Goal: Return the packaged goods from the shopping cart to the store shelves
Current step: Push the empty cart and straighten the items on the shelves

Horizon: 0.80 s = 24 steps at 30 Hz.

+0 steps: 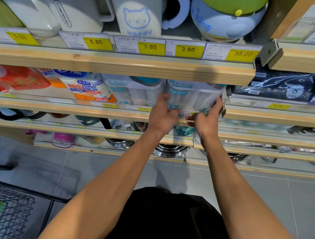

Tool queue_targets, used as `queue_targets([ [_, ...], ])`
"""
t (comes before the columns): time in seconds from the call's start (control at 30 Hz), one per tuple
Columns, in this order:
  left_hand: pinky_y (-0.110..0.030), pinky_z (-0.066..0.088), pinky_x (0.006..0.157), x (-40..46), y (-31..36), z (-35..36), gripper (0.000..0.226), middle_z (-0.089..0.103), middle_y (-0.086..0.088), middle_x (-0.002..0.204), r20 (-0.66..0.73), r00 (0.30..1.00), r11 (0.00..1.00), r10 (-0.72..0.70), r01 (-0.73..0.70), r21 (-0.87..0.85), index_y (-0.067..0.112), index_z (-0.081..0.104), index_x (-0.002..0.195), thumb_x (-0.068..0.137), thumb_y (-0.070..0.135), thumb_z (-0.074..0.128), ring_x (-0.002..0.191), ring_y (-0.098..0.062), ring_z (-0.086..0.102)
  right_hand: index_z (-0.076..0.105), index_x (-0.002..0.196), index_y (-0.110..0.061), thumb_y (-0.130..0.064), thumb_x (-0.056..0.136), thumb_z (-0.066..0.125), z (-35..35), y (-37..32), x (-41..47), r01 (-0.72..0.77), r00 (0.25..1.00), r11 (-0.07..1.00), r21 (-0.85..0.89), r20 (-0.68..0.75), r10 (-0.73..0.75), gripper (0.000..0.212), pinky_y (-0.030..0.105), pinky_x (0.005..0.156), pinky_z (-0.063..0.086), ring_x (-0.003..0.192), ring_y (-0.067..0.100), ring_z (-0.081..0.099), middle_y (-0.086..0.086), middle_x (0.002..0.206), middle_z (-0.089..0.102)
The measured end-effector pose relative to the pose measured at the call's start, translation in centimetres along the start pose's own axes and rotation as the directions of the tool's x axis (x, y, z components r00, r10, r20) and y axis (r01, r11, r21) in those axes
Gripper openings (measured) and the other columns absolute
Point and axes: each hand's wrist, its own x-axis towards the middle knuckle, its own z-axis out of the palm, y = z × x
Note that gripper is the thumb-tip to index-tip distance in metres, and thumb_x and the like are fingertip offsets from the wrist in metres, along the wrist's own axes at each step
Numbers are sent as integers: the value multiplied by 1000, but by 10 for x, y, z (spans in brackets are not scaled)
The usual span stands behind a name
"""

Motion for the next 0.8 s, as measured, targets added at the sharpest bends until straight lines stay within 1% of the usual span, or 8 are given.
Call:
queue_targets([
  [0.1,-55,59,74,2,-2,-1,54,57,12,112,-26,1000,1000,12,-12,4,24,45,129,77,26,61,90,-29,70,24,143,-30,1,70,51,0,3,-1,-4,1000,1000,-8,16,4,84,44,58,61,92,41,67,1,120,51],
  [0.23,-52,60,73,0,-2,1,59,61,11,108,-81,996,999,26,-23,37,22,50,139,80,24,54,79,-34,71,25,146,-33,13,76,48,-8,5,3,-27,999,999,-23,39,28,87,55,67,61,93,41,67,-9,119,48],
  [0.3,-48,60,78,-3,-4,1,57,67,8,112,-119,992,999,32,-27,38,24,53,139,81,23,52,86,-30,71,22,151,-31,15,81,46,-10,11,2,-48,998,997,-63,36,50,87,55,72,60,89,35,69,-8,123,50],
  [0.4,-46,58,85,-4,-11,4,57,68,6,124,-182,983,999,-38,40,5,27,57,134,78,29,50,95,-28,72,22,153,-27,-1,77,53,-14,20,-5,-45,999,976,-211,-28,40,86,52,84,58,97,31,69,-2,131,53],
  [0.47,-45,57,88,-5,-16,7,51,68,10,124,-225,971,997,-80,83,5,29,61,128,79,31,50,93,-29,73,36,149,-20,-3,79,57,-17,23,-11,0,996,944,-331,-87,-31,75,42,84,58,88,28,70,-3,110,60],
  [0.53,-42,58,83,-9,-16,14,32,71,14,110,-258,964,997,-72,72,-8,32,66,112,84,26,52,87,-25,73,51,139,-18,-6,84,58,-24,21,-17,67,975,910,-409,-167,-147,56,35,75,58,72,22,70,-2,96,66],
  [0.67,-41,59,76,-16,-3,34,17,70,12,89,-271,962,992,-11,-24,-128,34,66,87,85,19,58,82,-20,70,67,109,-22,-23,88,65,-45,5,-22,244,913,908,-340,-234,-333,22,41,73,59,75,15,70,-7,95,71],
  [0.8,-45,58,80,-21,33,64,18,70,6,84,-228,964,970,135,-176,-170,33,64,78,83,16,60,82,-23,70,69,95,-16,-24,85,69,-83,-21,-20,334,843,918,-215,-367,-393,12,32,66,56,69,9,63,-6,74,66],
])
